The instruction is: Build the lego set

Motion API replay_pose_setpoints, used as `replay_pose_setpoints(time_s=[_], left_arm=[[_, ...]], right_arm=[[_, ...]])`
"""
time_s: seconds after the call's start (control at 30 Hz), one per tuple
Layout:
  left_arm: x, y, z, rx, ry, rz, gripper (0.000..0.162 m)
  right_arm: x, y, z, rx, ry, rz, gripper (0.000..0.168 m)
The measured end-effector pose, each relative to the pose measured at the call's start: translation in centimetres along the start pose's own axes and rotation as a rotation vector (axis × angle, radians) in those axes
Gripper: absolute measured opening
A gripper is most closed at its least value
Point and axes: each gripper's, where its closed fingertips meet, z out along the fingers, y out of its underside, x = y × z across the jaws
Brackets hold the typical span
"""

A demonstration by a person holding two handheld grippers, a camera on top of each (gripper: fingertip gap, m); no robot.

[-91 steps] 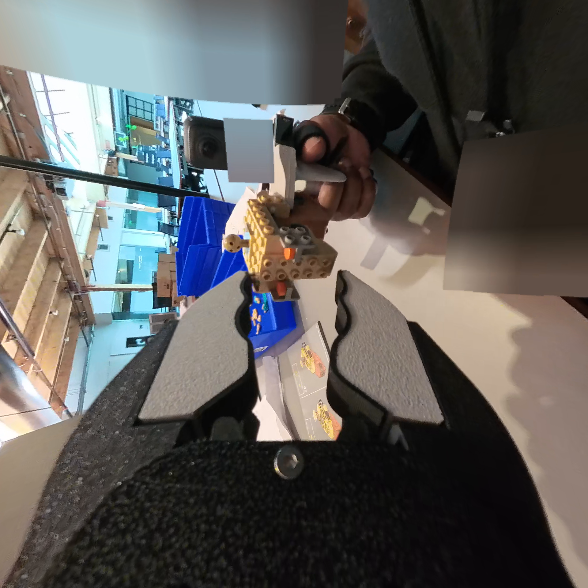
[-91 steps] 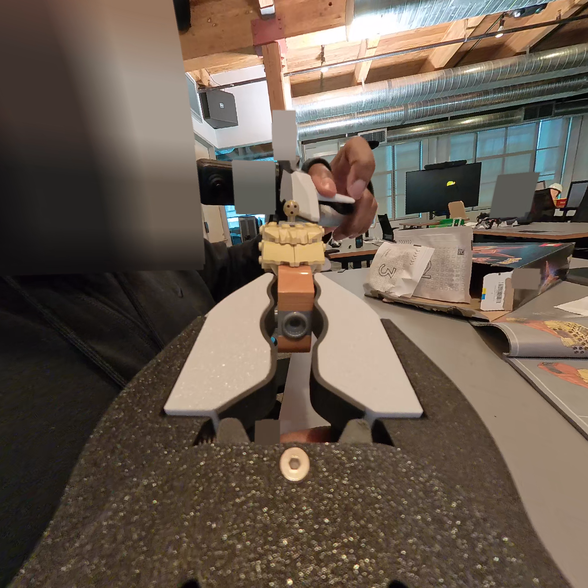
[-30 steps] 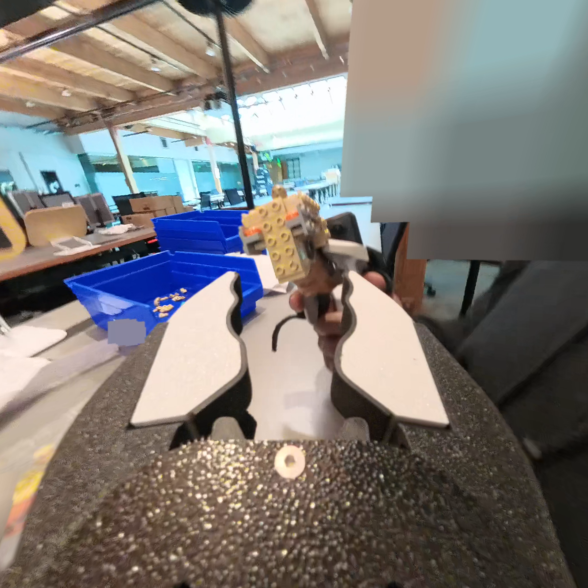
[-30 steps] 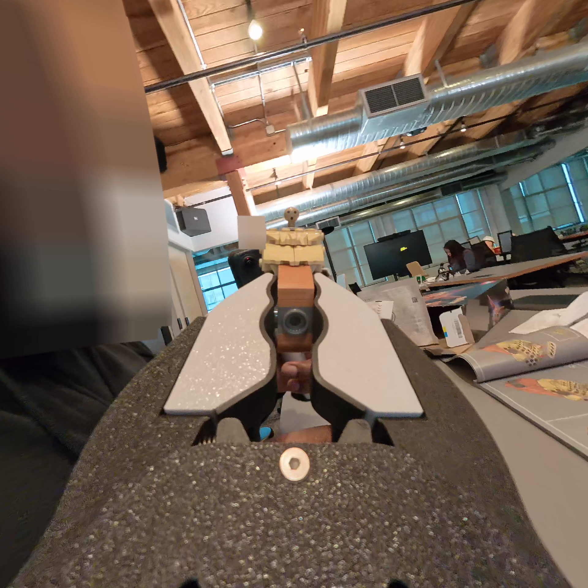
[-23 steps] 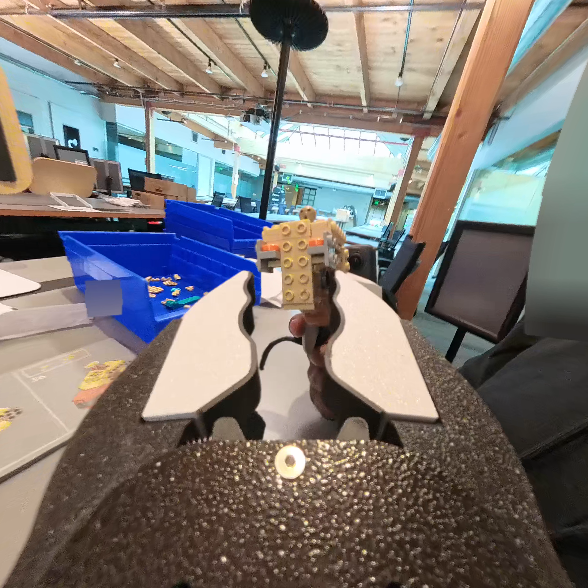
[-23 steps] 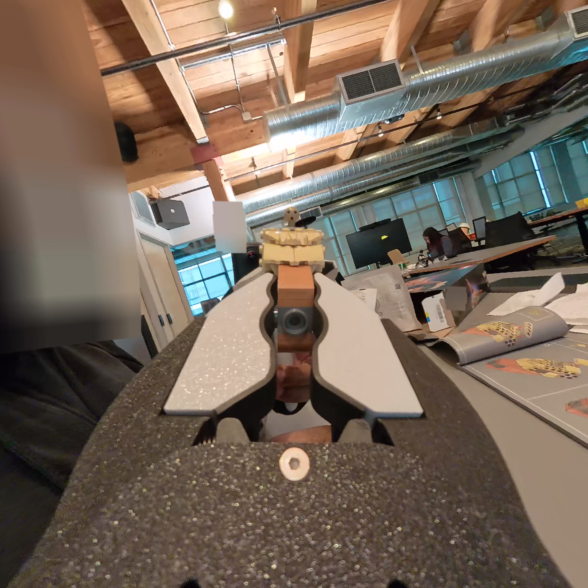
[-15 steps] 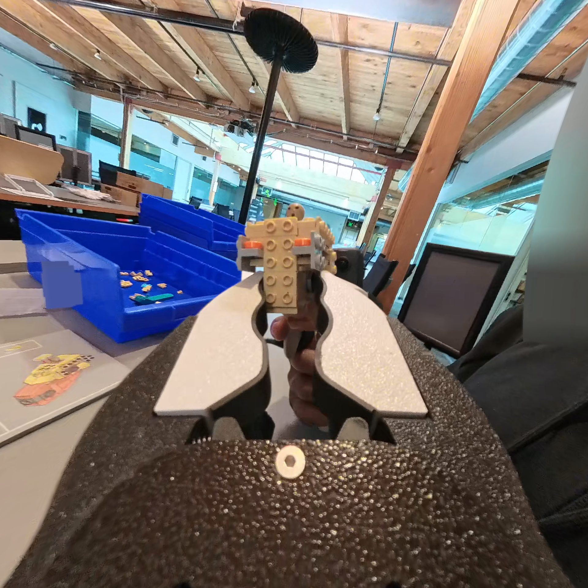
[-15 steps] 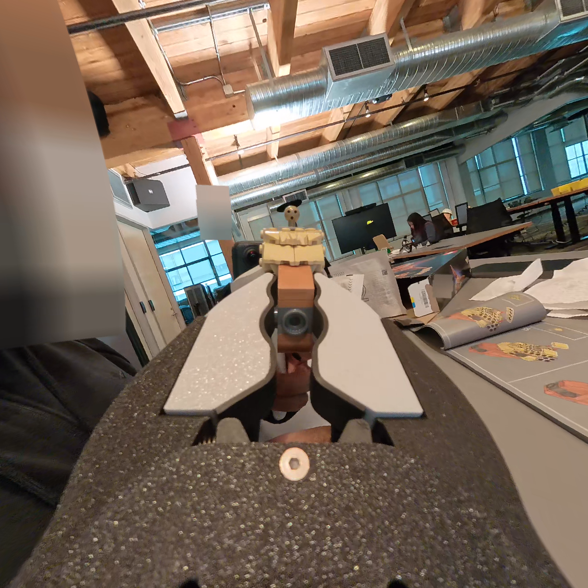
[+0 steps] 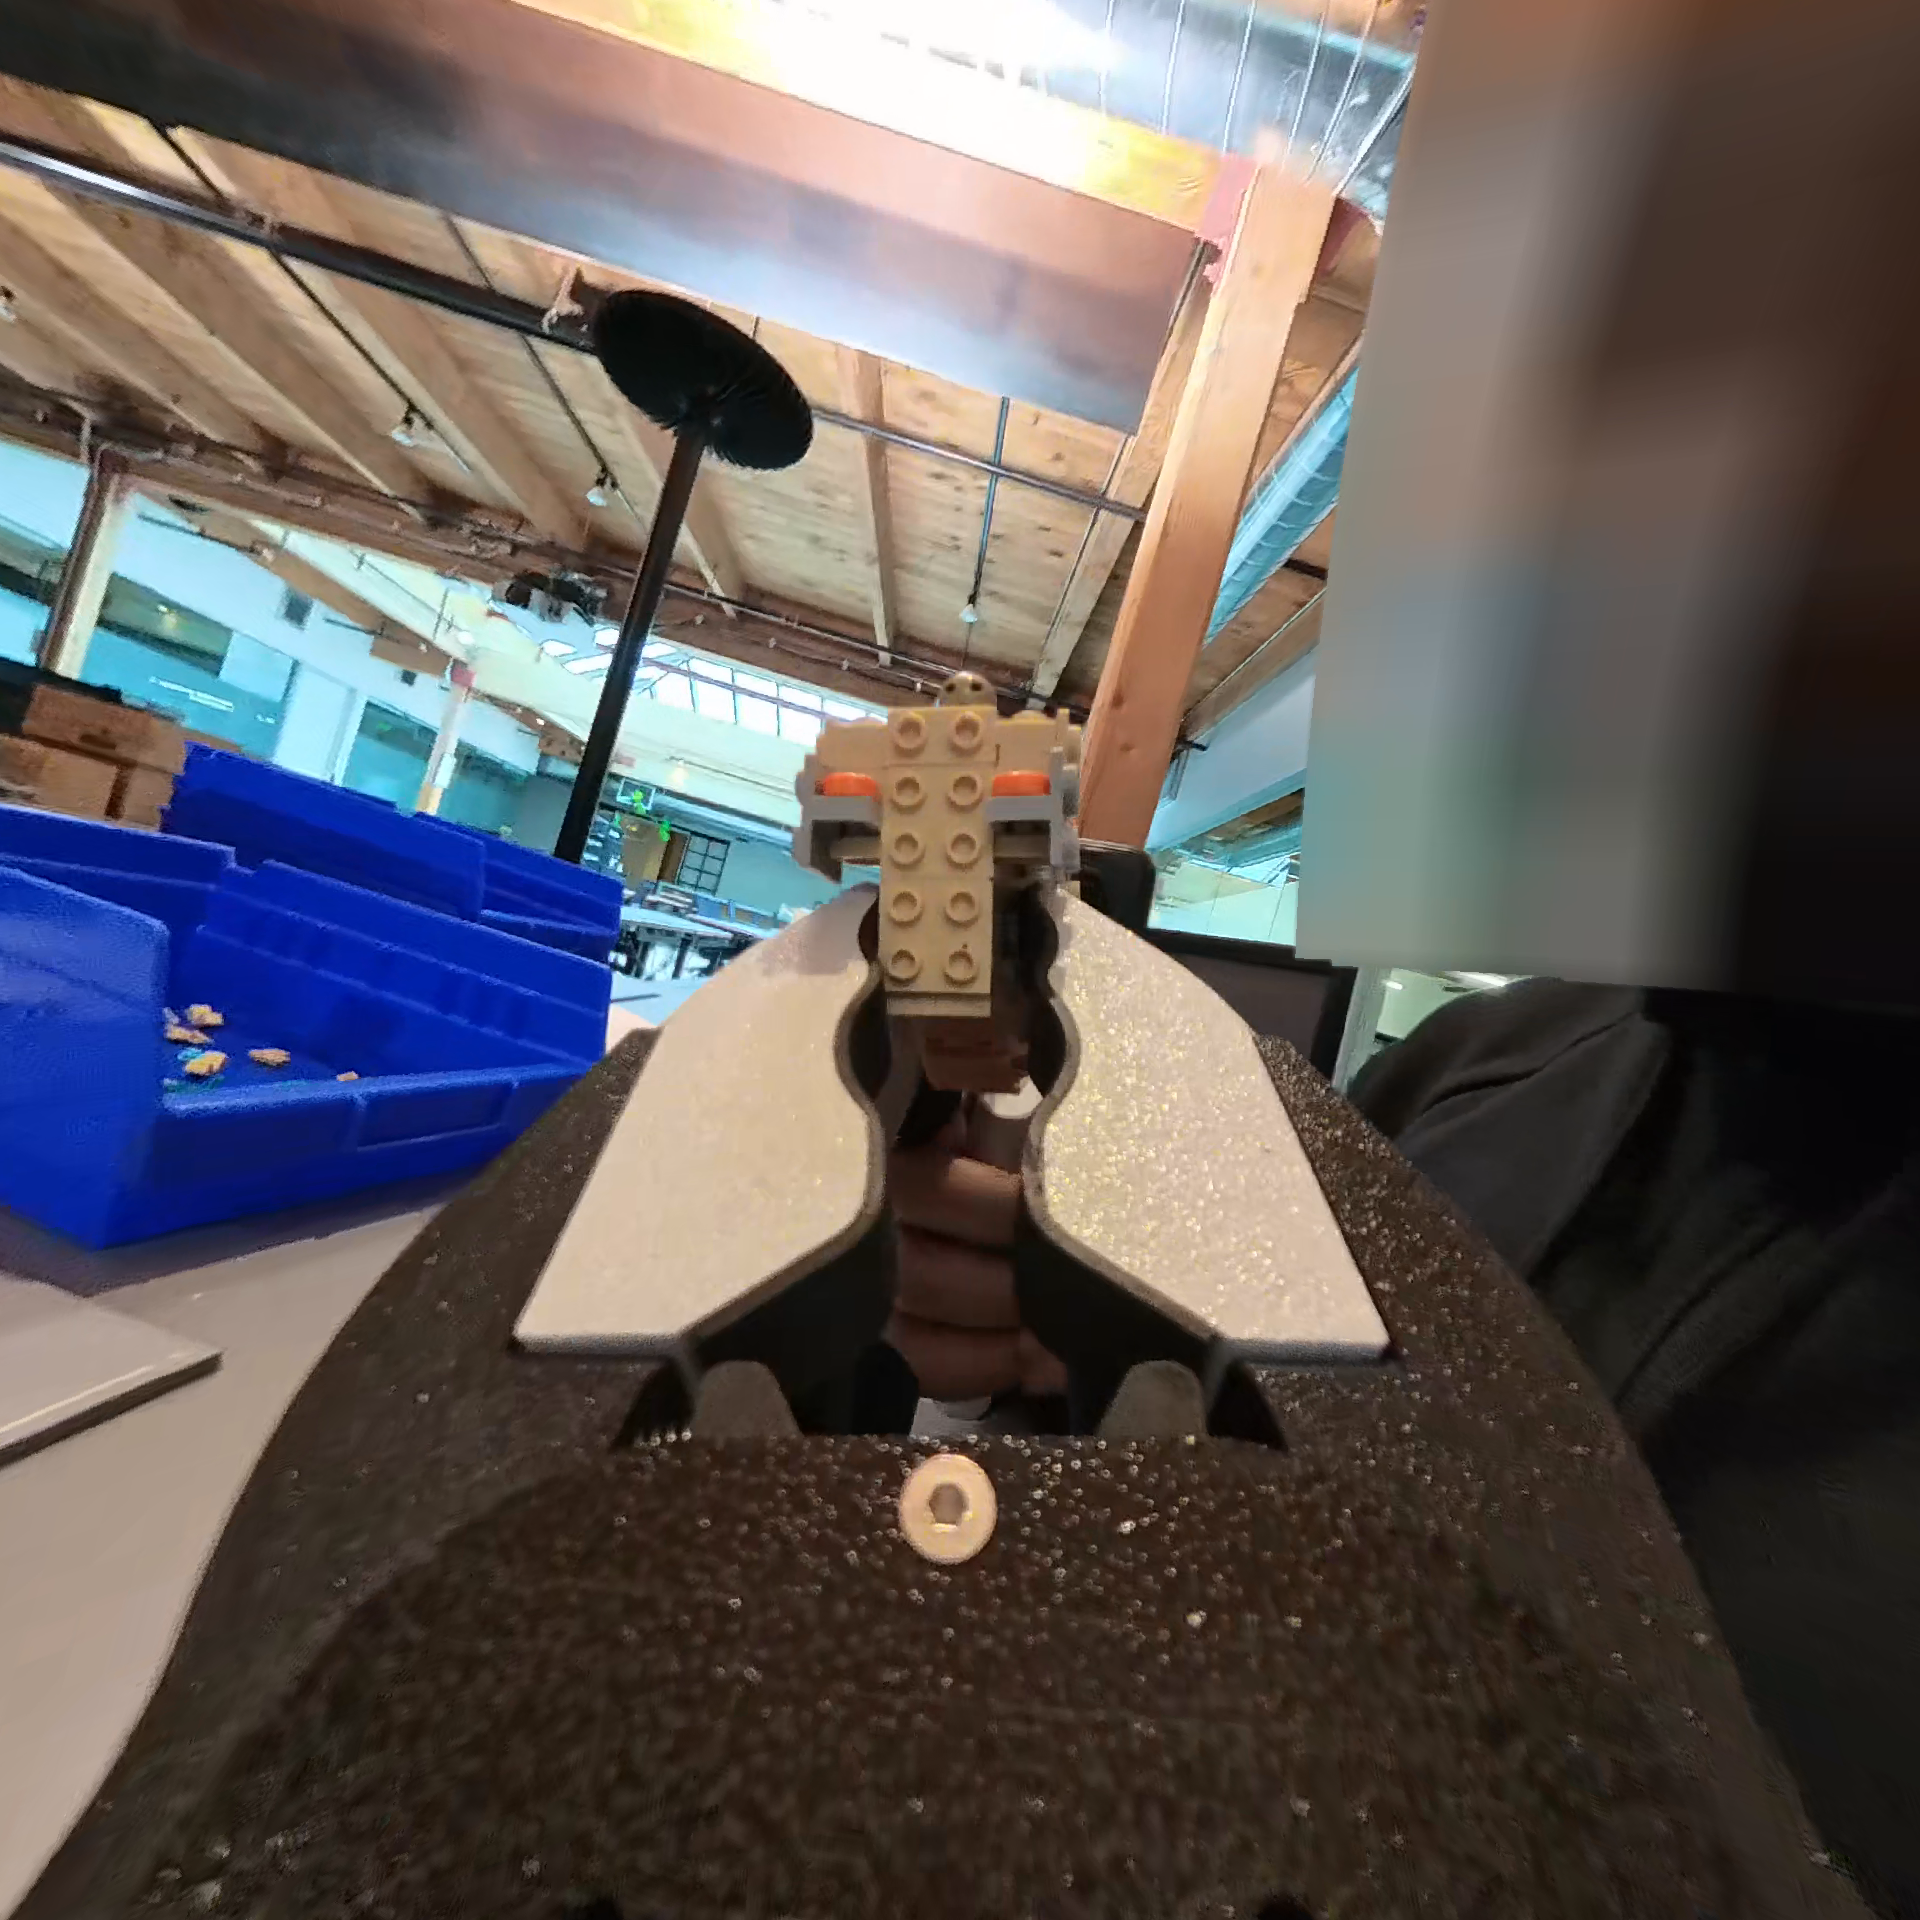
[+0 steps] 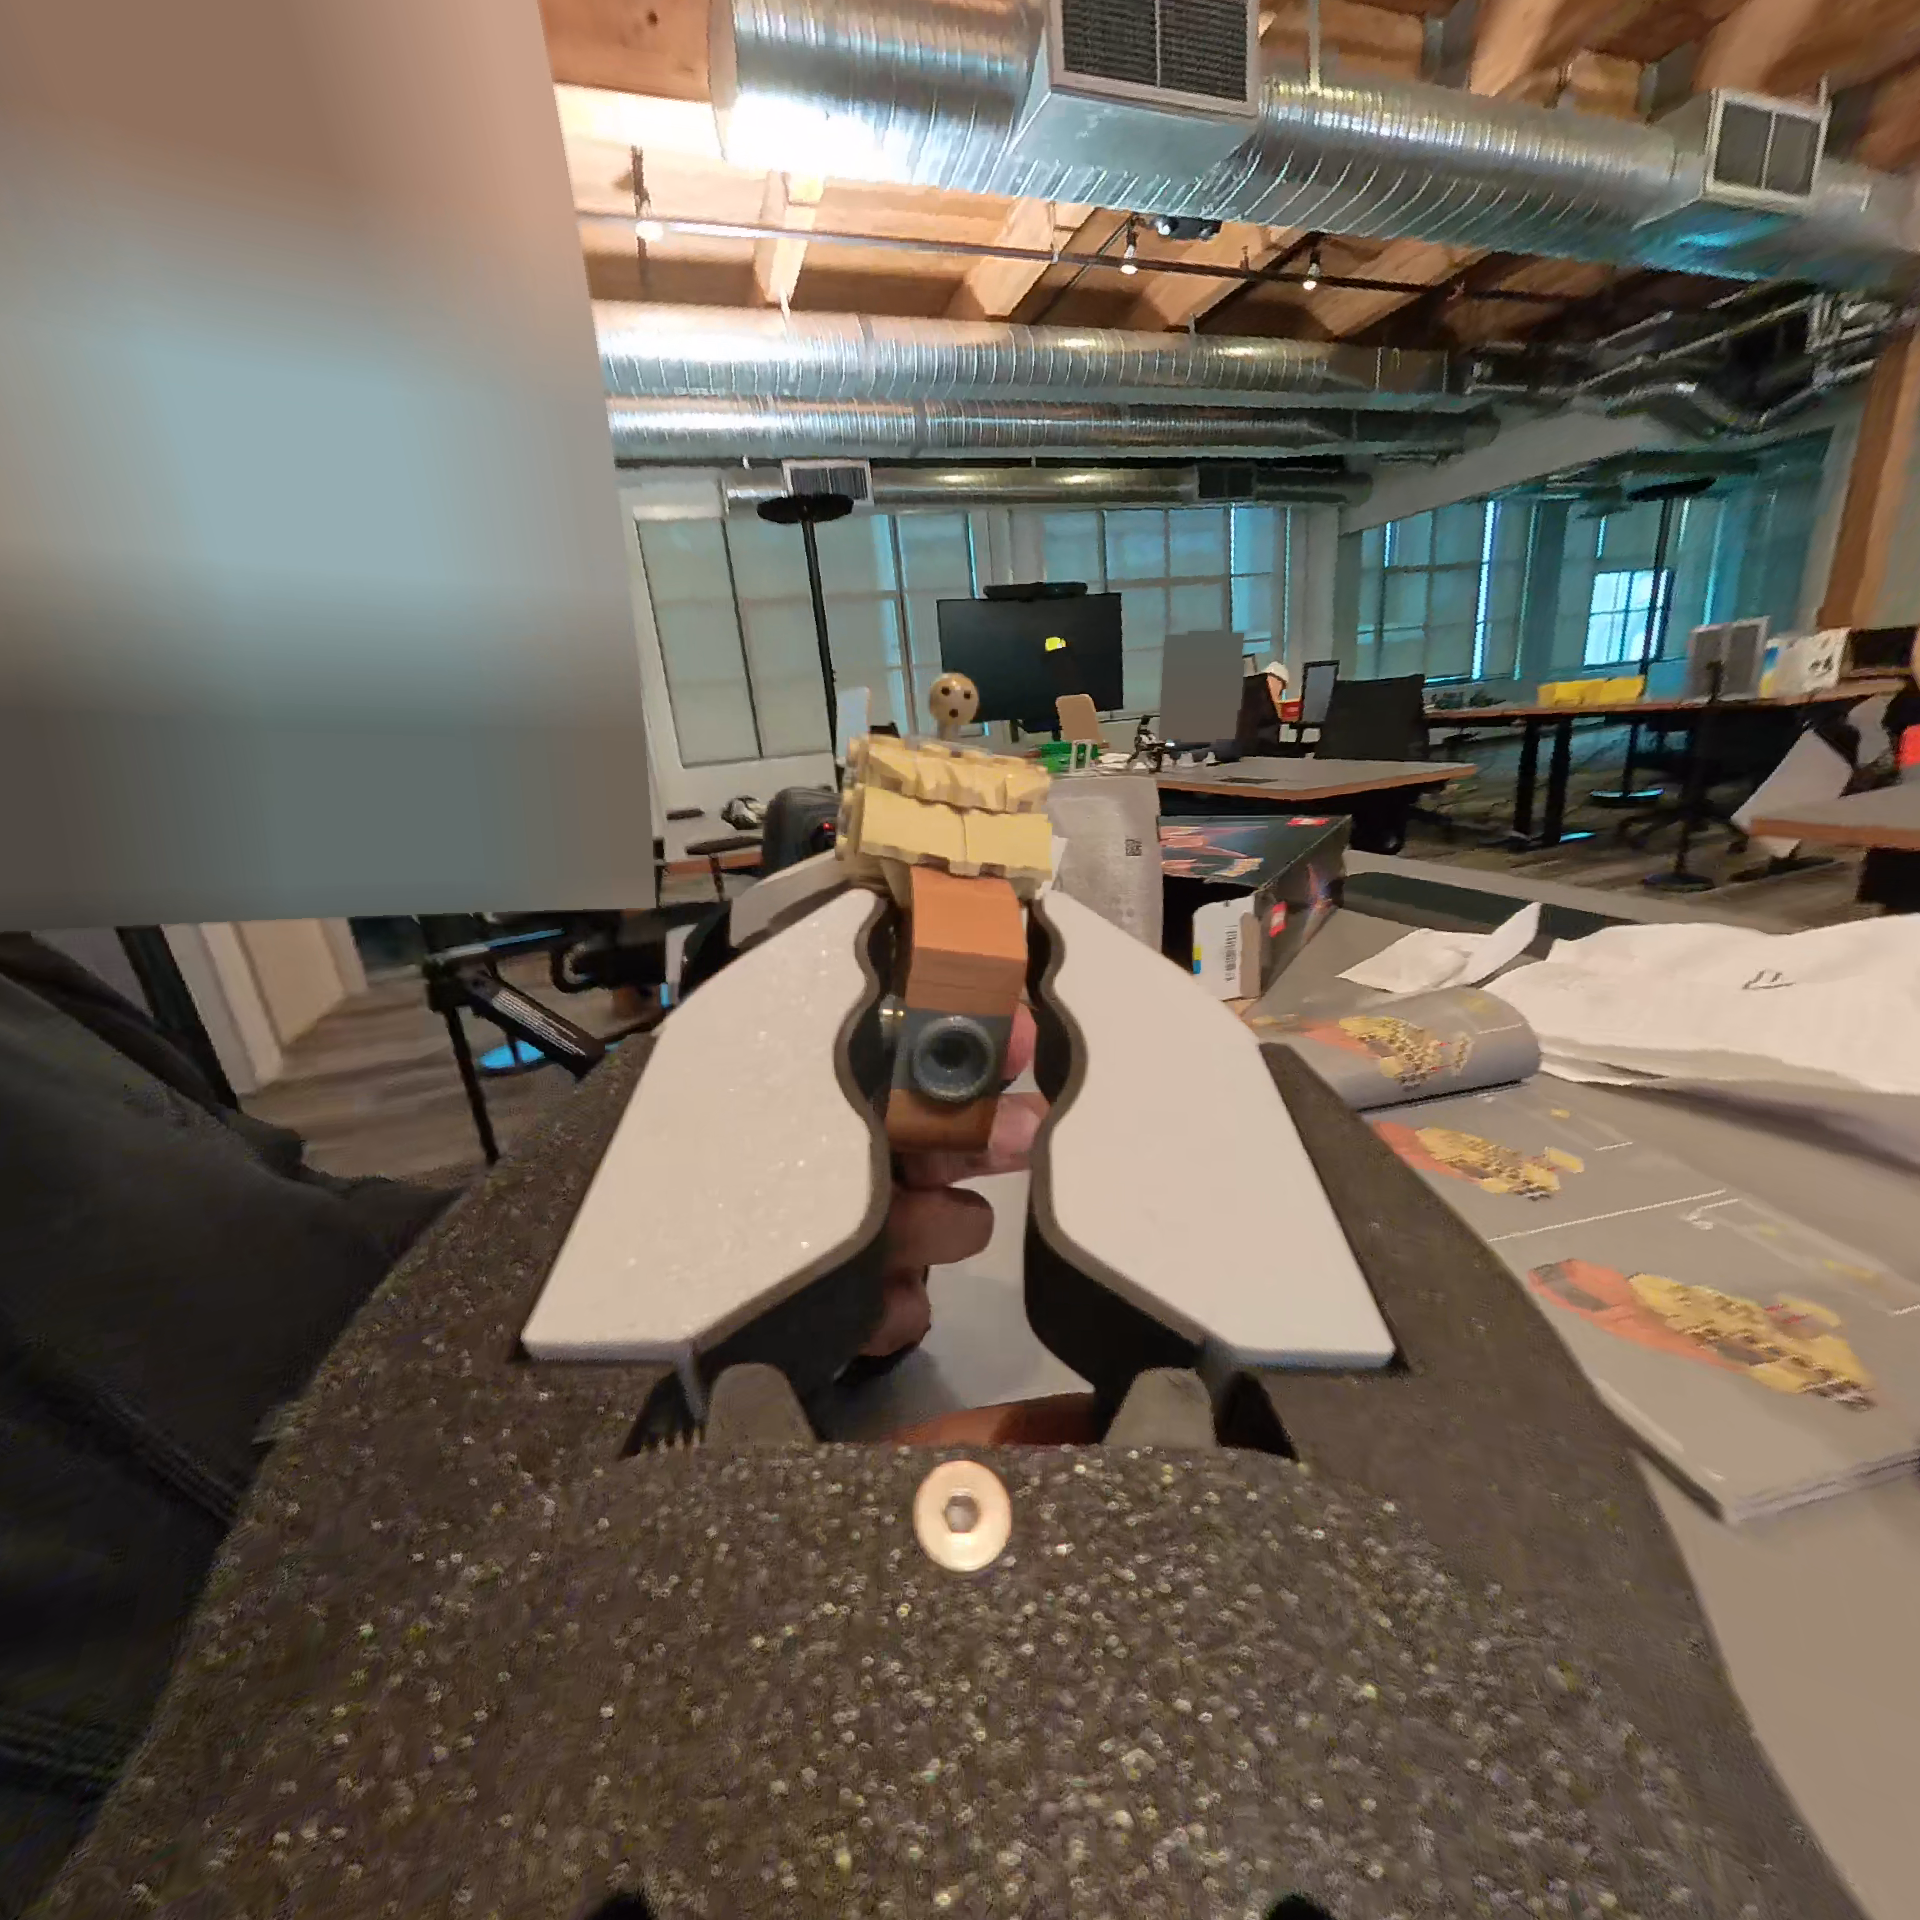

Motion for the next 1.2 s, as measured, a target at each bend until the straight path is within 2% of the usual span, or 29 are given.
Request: replay_pose_setpoints(time_s=[0.1,0.2,0.27,0.37,0.47,0.53,0.63,0.77,0.97,1.2], left_arm=[[0.4,-0.3,0.0,0.010,-0.010,0.079,0.022],[0.9,-1.4,-0.3,0.067,-0.029,0.151,0.022],[0.4,-2.2,-0.8,0.090,-0.111,0.252,0.021],[-1.0,-1.4,-1.1,-0.017,-0.269,0.407,0.021],[-2.9,1.6,-0.8,-0.168,-0.363,0.350,0.021],[-2.8,1.1,-0.7,-0.144,-0.362,0.385,0.020],[-2.6,0.8,-0.8,-0.132,-0.356,0.415,0.020],[-0.8,-0.3,-0.6,-0.064,-0.300,0.541,0.021],[2.0,-0.8,-0.1,-0.006,-0.224,0.734,0.021],[2.8,-0.6,0.1,0.004,-0.202,0.802,0.021]], right_arm=[[0.2,-0.1,-0.3,0.002,0.028,-0.069,0.034],[0.3,-0.3,-0.7,0.000,0.025,-0.108,0.037],[0.8,-0.7,-1.2,0.008,0.048,-0.160,0.036],[1.2,-1.2,-1.5,-0.007,0.092,-0.263,0.030],[2.2,0.9,-0.7,-0.119,0.140,-0.313,0.028],[2.1,1.8,-0.6,-0.140,0.138,-0.295,0.028],[1.5,1.3,-0.5,-0.117,0.127,-0.319,0.027],[0.5,0.3,-0.2,-0.085,0.137,-0.417,0.015],[-1.4,-0.3,0.3,-0.083,0.116,-0.511,0.014],[-2.3,-0.7,0.2,-0.062,0.109,-0.574,0.014]])
